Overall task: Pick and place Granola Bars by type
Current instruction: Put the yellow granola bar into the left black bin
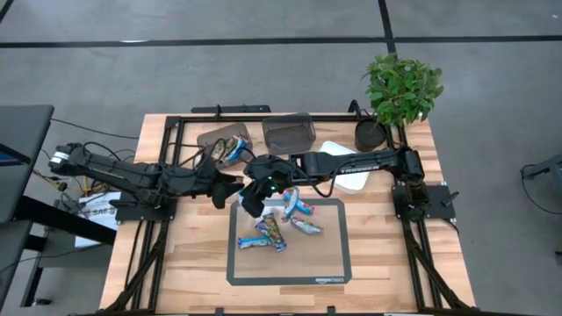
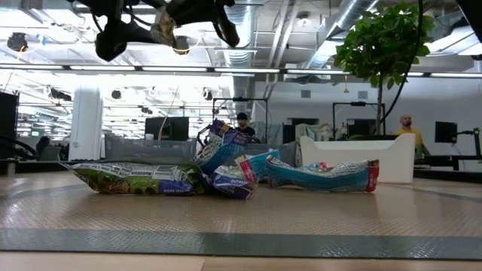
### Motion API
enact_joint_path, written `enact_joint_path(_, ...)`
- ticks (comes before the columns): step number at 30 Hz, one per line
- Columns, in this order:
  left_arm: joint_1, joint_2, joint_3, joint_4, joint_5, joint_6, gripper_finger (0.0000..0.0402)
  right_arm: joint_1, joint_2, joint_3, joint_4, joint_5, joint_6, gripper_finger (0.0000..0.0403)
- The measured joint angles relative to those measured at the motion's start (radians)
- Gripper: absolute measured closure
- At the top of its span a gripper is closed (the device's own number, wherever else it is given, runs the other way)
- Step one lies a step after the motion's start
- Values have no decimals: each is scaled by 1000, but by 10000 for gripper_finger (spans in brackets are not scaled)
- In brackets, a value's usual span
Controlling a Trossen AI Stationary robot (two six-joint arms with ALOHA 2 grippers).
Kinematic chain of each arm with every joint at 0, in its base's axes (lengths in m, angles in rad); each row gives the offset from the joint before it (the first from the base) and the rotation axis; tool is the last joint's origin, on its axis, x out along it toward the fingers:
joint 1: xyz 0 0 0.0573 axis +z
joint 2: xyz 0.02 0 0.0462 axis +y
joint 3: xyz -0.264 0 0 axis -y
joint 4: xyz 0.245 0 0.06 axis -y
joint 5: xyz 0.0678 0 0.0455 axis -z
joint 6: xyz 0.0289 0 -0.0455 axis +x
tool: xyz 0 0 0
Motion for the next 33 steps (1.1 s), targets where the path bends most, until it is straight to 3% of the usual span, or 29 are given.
enact_joint_path(19, 36, 0, 1, -6, 12, 25, 313, -6, 2, 28, -21, 27, -28, 381)
enact_joint_path(23, 36, 3, -2, -36, -9, 44, 329, -15, -2, 34, -15, 23, -36, 351)
enact_joint_path(33, 119, 2, -2, -161, -125, 78, 346, -60, -41, 30, -127, -28, -28, 228)
